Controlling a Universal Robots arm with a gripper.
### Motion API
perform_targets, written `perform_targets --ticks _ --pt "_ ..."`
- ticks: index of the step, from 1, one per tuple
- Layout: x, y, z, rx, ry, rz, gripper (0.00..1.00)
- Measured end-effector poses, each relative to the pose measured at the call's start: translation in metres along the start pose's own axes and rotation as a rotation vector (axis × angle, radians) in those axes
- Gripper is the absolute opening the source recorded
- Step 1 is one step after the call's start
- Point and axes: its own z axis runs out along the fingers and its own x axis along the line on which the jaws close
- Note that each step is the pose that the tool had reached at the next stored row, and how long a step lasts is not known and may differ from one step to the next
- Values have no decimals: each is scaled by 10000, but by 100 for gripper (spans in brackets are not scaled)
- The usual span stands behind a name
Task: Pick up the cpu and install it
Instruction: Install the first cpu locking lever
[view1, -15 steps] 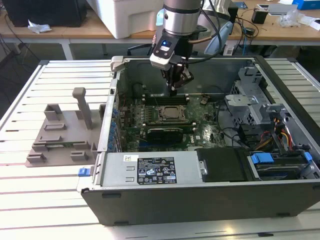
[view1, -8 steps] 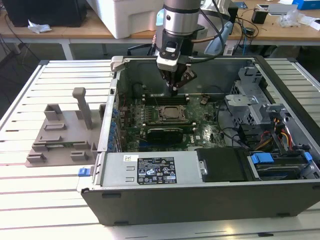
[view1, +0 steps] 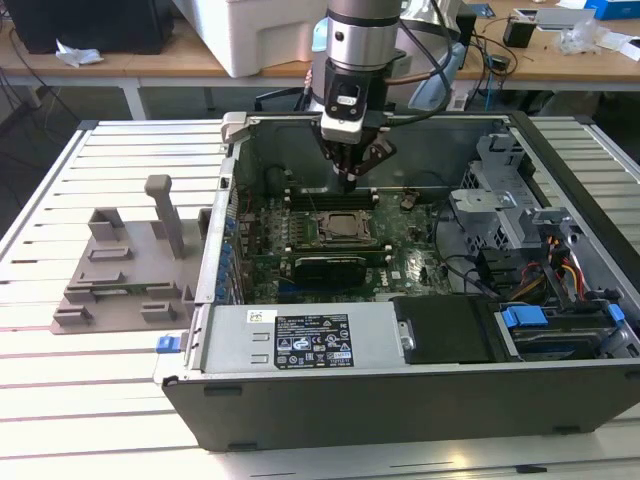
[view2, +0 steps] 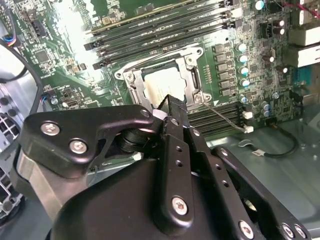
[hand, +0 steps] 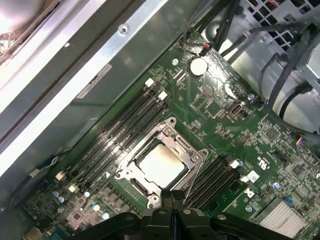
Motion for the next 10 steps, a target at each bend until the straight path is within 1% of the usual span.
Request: perform_targets --ticks 3,10 --pt "-2 2 0 -10 -21 -369 11" --pt "-7 7 0 -28 -57 -985 11"
